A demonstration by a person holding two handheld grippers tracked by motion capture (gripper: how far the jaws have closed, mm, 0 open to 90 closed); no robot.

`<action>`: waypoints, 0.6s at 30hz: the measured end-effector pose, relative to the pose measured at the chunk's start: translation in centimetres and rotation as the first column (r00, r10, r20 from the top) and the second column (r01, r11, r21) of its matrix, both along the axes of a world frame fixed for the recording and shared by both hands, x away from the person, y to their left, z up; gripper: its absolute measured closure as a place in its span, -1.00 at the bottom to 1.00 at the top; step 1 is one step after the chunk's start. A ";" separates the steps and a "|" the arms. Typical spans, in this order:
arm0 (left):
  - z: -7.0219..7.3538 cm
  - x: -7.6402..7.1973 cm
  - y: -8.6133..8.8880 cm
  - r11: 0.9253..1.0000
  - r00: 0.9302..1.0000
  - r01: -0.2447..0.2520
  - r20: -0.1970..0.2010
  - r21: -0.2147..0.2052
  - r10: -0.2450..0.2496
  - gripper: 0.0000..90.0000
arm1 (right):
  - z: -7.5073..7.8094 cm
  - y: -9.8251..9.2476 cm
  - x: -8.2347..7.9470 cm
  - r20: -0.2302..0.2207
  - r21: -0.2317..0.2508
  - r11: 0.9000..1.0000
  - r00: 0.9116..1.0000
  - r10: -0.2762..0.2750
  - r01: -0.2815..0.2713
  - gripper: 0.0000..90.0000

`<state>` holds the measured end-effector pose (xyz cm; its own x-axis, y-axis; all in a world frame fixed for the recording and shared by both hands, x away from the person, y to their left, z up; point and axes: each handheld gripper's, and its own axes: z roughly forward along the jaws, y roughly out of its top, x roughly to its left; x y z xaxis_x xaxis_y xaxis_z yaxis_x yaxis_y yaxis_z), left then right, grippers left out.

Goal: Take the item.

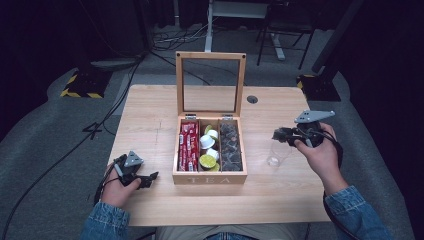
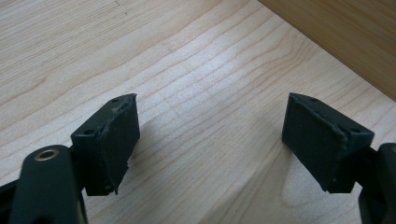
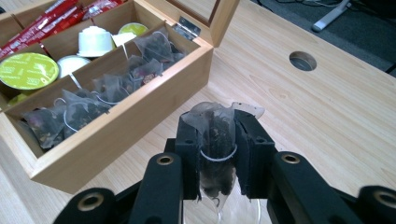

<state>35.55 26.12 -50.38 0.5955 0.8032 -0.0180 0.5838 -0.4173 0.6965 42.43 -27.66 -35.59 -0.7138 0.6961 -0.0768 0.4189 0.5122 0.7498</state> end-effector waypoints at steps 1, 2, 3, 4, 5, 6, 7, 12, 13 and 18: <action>0.0 0.0 0.0 1.000 1.000 0.001 -0.001 0.000 -0.001 -0.57 | 0.0 0.0 0.0 0.000 0.000 1.000 1.000 0.000 0.000 0.62; 0.0 0.0 0.0 1.000 1.000 0.001 0.000 0.002 -0.001 -0.57 | -0.1 -0.1 0.0 -0.003 -0.001 1.000 1.000 -0.002 0.002 0.62; 0.0 0.0 0.0 1.000 1.000 0.001 0.000 0.002 -0.001 -0.57 | -0.2 -0.2 0.0 -0.006 -0.002 1.000 1.000 -0.006 0.006 0.62; 0.0 0.0 0.0 1.000 1.000 0.001 -0.001 0.001 -0.001 -0.57 | -0.4 -0.2 0.0 -0.008 -0.004 1.000 1.000 -0.008 0.008 0.62; 0.0 0.0 0.0 1.000 1.000 0.001 0.000 0.002 -0.001 -0.57 | -0.6 -0.3 0.0 -0.008 -0.015 1.000 1.000 -0.011 0.011 0.62; 0.0 0.0 0.0 1.000 1.000 0.001 0.000 0.002 -0.001 -0.57 | -0.6 -0.3 0.0 -0.008 -0.015 1.000 1.000 -0.011 0.011 0.62; 0.0 0.0 0.0 1.000 1.000 0.001 0.000 0.002 -0.001 -0.57 | -0.9 -0.4 0.0 -0.009 -0.033 0.999 1.000 -0.016 0.016 0.62; 0.0 0.0 0.0 1.000 1.000 0.001 -0.001 0.002 -0.001 -0.57 | -1.4 -0.6 0.1 -0.020 -0.051 0.998 1.000 -0.022 0.021 0.62; 0.0 0.0 0.0 1.000 1.000 0.001 -0.001 0.002 -0.001 -0.57 | -1.5 -0.6 0.1 -0.026 -0.052 0.998 0.999 -0.022 0.021 0.62; 0.0 0.0 0.0 1.000 1.000 0.000 0.001 0.001 0.000 -0.57 | -2.2 -0.6 0.0 -0.050 -0.084 0.996 0.999 -0.011 0.007 0.62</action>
